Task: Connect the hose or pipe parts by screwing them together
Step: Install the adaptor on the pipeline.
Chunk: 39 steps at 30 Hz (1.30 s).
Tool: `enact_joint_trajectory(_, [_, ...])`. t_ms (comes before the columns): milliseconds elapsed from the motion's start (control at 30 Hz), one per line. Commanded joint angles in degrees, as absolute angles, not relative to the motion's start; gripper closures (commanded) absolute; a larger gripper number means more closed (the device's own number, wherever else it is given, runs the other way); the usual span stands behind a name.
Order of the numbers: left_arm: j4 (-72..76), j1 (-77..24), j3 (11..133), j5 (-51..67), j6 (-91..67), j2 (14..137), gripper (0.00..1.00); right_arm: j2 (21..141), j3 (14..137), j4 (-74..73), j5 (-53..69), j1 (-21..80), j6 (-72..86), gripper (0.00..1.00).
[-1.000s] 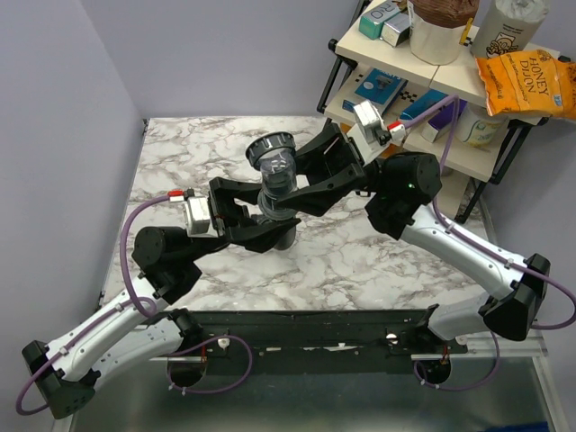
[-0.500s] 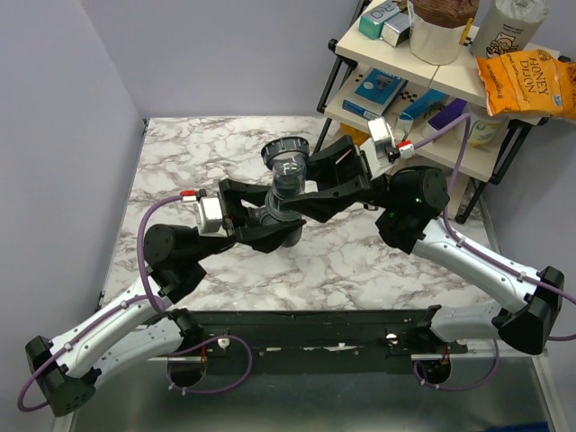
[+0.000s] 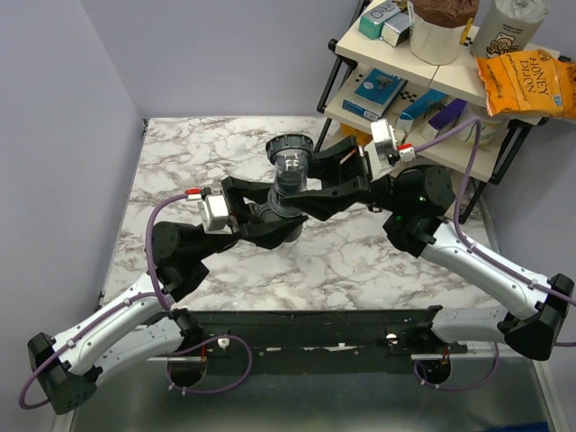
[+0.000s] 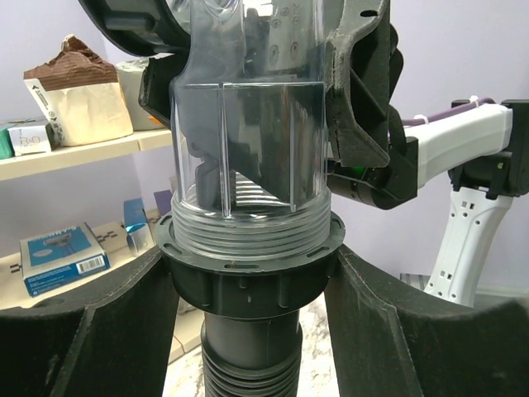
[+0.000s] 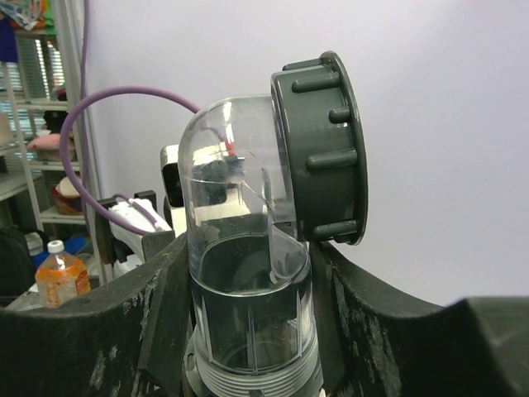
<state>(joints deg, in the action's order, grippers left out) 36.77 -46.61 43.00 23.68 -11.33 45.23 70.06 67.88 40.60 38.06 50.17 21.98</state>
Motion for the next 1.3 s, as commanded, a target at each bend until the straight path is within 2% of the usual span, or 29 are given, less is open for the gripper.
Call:
enact_joint_trajectory(0, [49.83, -46.23, 45.79, 18.55, -7.92, 44.03, 1.00, 69.88, 64.69, 27.87, 37.36, 50.45, 19.16, 0.99])
enact_joint_trajectory(300, [48.60, -46.32, 46.84, 15.47, -4.22, 44.56, 1.00, 67.15, 62.67, 19.52, 30.60, 51.59, 11.78, 0.99])
enact_joint_trajectory(800, [48.60, -46.23, 46.67, 12.83, -2.82, 44.65, 1.00, 67.59, 63.02, 14.60, 22.51, 54.49, 6.24, 0.99])
enact_joint_trajectory(1267, [45.27, -46.23, 48.16, 6.51, 3.25, 45.35, 1.00, 68.90, 65.83, 6.25, 0.19, 62.66, -1.04, 0.99])
